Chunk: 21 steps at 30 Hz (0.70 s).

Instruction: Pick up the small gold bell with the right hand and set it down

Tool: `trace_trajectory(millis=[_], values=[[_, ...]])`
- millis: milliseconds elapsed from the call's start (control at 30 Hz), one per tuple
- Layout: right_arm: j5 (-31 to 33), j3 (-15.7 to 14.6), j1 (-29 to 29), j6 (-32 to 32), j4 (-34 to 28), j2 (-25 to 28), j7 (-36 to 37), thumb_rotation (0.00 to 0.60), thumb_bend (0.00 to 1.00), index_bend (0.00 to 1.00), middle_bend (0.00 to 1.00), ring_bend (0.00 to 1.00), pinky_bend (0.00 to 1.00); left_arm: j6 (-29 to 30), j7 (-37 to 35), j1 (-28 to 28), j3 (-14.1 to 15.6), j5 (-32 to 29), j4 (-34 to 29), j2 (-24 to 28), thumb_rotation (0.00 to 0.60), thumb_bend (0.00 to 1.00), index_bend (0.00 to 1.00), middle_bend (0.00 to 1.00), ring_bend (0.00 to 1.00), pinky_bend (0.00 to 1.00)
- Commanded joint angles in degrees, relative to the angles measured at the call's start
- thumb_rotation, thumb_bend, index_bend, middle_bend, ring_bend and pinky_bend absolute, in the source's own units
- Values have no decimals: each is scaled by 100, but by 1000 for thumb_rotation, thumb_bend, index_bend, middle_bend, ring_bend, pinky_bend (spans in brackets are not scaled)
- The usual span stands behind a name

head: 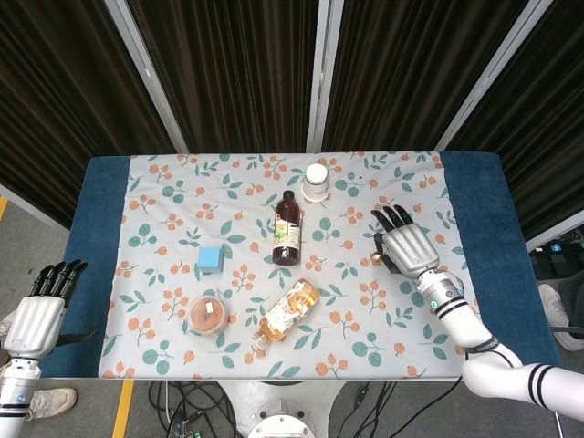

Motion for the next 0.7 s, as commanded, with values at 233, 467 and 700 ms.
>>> trace_trajectory(millis=[233, 467, 700], values=[[-521, -32, -354, 730, 390, 126, -1034, 600, 406, 746, 120, 0, 0, -63, 37, -29, -3, -28, -11, -27, 600, 0, 36, 49, 0, 46], [-547, 15, -347, 659, 416, -24, -1039, 600, 394, 763, 124, 0, 0, -44, 55, -18, -10, -46, -39, 1, 600, 0, 36, 49, 0, 46], [-656, 22, -413, 813, 527, -82, -1206, 600, 408, 779, 134, 0, 0, -34, 10, -12, 0, -27, -18, -3, 600, 0, 36, 49, 0, 46]])
